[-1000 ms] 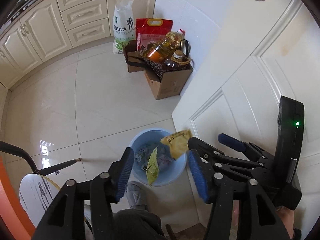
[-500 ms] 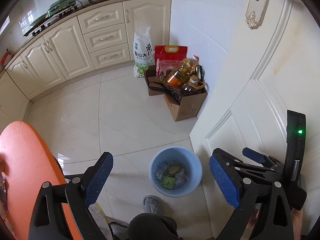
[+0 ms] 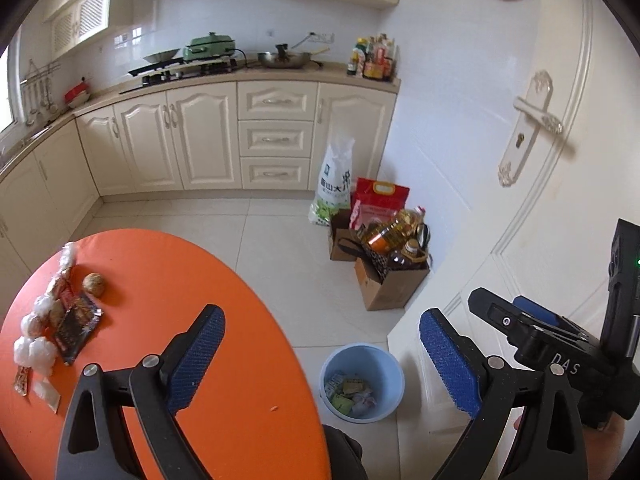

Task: Collect trash
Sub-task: 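Move both open tools back over the table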

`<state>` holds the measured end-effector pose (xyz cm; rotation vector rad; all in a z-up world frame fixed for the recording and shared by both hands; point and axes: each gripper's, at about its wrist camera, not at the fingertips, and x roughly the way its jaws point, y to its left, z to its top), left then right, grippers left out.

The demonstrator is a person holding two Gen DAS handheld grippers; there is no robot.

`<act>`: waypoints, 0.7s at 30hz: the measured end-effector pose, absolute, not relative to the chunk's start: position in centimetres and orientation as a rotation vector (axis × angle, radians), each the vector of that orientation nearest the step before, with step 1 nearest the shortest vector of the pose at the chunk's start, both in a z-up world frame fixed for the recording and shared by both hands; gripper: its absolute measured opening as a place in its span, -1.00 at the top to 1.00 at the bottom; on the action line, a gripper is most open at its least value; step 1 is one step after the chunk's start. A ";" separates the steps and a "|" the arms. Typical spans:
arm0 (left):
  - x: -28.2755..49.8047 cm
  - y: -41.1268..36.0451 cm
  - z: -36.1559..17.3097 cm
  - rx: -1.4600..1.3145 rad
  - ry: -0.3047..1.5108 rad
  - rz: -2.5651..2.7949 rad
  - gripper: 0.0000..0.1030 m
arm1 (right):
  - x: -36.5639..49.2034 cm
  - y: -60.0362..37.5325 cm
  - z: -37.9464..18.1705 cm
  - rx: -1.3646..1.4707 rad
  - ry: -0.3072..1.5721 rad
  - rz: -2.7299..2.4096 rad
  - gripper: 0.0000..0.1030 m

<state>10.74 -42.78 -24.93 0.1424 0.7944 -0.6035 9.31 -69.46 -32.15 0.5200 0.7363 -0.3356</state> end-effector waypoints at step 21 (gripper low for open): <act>-9.0 -16.6 -19.1 -0.057 0.528 -0.180 -0.97 | 13.1 -44.2 -19.0 0.159 0.549 0.042 -1.00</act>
